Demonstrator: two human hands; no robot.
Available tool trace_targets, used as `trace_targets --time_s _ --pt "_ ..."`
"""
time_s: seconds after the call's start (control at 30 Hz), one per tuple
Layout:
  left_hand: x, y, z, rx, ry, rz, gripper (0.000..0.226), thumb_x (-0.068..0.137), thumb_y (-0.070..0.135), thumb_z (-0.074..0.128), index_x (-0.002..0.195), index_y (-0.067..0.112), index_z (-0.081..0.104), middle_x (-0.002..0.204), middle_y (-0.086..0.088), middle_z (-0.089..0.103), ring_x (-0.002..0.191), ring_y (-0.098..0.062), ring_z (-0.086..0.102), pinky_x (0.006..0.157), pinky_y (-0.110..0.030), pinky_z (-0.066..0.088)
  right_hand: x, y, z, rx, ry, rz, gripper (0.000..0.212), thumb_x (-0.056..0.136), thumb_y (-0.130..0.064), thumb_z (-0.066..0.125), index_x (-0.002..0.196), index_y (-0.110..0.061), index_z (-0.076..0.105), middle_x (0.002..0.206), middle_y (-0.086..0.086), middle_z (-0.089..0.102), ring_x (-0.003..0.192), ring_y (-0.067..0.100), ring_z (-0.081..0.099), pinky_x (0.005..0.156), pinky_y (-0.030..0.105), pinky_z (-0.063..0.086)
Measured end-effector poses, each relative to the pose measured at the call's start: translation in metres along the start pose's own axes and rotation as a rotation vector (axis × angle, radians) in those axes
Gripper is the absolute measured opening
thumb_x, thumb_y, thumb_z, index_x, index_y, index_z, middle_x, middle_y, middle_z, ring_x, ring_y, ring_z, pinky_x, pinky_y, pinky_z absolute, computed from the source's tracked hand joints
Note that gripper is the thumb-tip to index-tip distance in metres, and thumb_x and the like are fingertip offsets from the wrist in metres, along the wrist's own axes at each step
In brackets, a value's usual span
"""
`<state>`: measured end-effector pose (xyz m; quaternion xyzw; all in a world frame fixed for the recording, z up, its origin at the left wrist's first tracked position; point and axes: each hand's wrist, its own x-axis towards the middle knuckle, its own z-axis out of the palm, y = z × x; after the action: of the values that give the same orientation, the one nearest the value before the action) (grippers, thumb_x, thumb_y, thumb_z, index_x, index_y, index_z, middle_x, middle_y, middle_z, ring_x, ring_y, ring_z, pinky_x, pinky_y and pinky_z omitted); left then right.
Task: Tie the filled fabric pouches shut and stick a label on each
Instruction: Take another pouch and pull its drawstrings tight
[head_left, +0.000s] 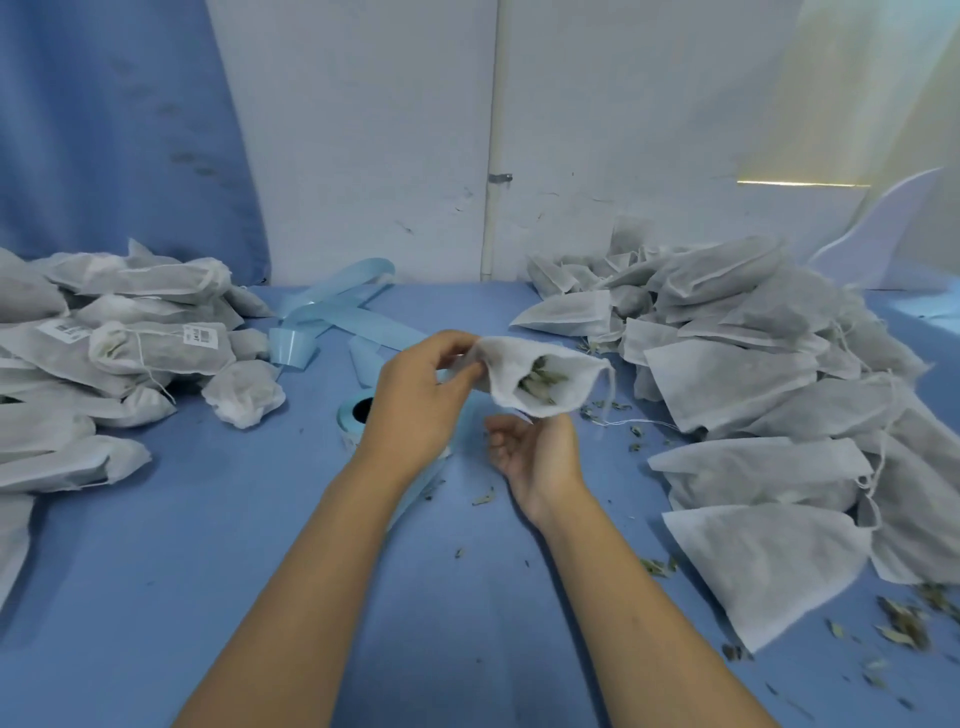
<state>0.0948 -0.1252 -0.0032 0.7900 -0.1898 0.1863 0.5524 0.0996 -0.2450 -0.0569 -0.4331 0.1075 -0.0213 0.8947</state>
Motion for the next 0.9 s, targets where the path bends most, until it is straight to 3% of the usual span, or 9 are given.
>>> trace_targets --time_s 0.13,0.2,0.3,0.4,0.5,0.63,0.77,0.8,0.9 --pt "-0.004 -0.018 -0.015 0.006 0.031 -0.071 0.015 0.095 0.008 0.052 0.101 0.011 0.066 0.097 0.003 0.068 0.094 -0.008 0.059 0.079 -0.021 0.045 -0.004 -0.021 -0.010 -0.058 -0.275 0.264 0.072 0.074 -0.075 0.046 0.076 -0.006 0.069 0.055 0.010 0.058 0.038 0.016 0.049 0.036 0.015 0.033" --pt "-0.007 -0.021 -0.020 0.042 0.015 -0.053 0.021 0.091 -0.002 0.049 0.101 0.009 0.064 0.096 0.002 0.067 0.089 -0.007 0.057 0.078 -0.024 0.045 -0.004 -0.027 -0.011 -0.142 -0.445 0.363 0.072 0.069 -0.075 0.054 0.084 -0.006 0.072 0.063 0.012 0.065 0.042 0.018 0.056 0.036 0.019 0.041" --pt "-0.009 -0.021 -0.020 0.060 -0.006 -0.033 0.029 0.085 -0.011 0.048 0.100 0.007 0.064 0.090 0.003 0.065 0.079 0.000 0.053 0.069 -0.010 0.041 -0.010 -0.029 -0.006 -0.280 -0.619 0.381 0.061 0.066 -0.061 0.073 0.097 -0.008 0.075 0.087 0.014 0.073 0.054 0.018 0.066 0.044 0.021 0.051" --pt "-0.008 -0.023 -0.017 0.043 0.030 -0.077 0.035 0.088 -0.009 0.049 0.115 0.008 0.064 0.109 0.000 0.065 0.096 -0.007 0.057 0.077 -0.003 0.039 -0.016 -0.027 0.001 -0.239 -0.571 0.374 0.027 0.068 -0.033 0.076 0.081 -0.008 0.078 0.081 0.015 0.074 0.052 0.016 0.066 0.046 0.020 0.053" --pt "-0.009 -0.023 -0.013 0.092 0.129 -0.091 0.037 0.092 -0.001 0.050 0.126 0.013 0.058 0.121 0.003 0.061 0.111 -0.009 0.055 0.093 -0.016 0.040 -0.014 -0.025 0.004 -0.052 -0.478 0.349 0.022 0.074 -0.021 0.063 0.081 -0.005 0.077 0.084 0.013 0.075 0.061 0.016 0.070 0.052 0.022 0.056" --pt "-0.012 -0.017 -0.006 0.120 0.338 -0.128 0.006 0.094 0.018 0.057 0.097 0.017 0.062 0.093 0.007 0.064 0.081 -0.007 0.056 0.077 -0.020 0.044 -0.011 -0.016 0.007 0.056 -0.413 0.267 0.023 0.080 -0.021 0.059 0.087 -0.011 0.079 0.105 0.005 0.074 0.093 0.015 0.071 0.074 0.025 0.058" --pt "-0.019 -0.009 0.008 -0.037 0.250 -0.288 0.029 0.093 0.030 0.056 0.067 0.019 0.056 0.060 0.009 0.059 0.050 -0.001 0.051 0.050 -0.011 0.037 -0.007 -0.005 0.010 0.076 -0.343 0.229 0.032 0.092 -0.024 0.052 0.117 -0.009 0.065 0.116 0.003 0.069 0.107 0.014 0.065 0.089 0.026 0.052" --pt "-0.021 -0.006 0.012 -0.031 0.194 -0.330 0.032 0.092 0.034 0.057 0.065 0.016 0.058 0.054 0.007 0.058 0.045 -0.002 0.049 0.048 -0.014 0.036 -0.007 -0.003 0.011 0.075 -0.347 0.225 0.034 0.094 -0.025 0.049 0.122 -0.008 0.061 0.111 0.003 0.070 0.100 0.013 0.065 0.083 0.026 0.052" --pt "-0.023 -0.003 0.022 -0.113 0.061 -0.464 0.031 0.091 0.035 0.059 0.074 0.010 0.062 0.056 0.002 0.063 0.043 -0.009 0.055 0.049 -0.020 0.041 -0.011 -0.001 0.014 0.045 -0.375 0.234 0.030 0.102 -0.029 0.036 0.116 -0.015 0.059 0.068 -0.005 0.069 0.047 0.005 0.058 0.042 0.020 0.043"
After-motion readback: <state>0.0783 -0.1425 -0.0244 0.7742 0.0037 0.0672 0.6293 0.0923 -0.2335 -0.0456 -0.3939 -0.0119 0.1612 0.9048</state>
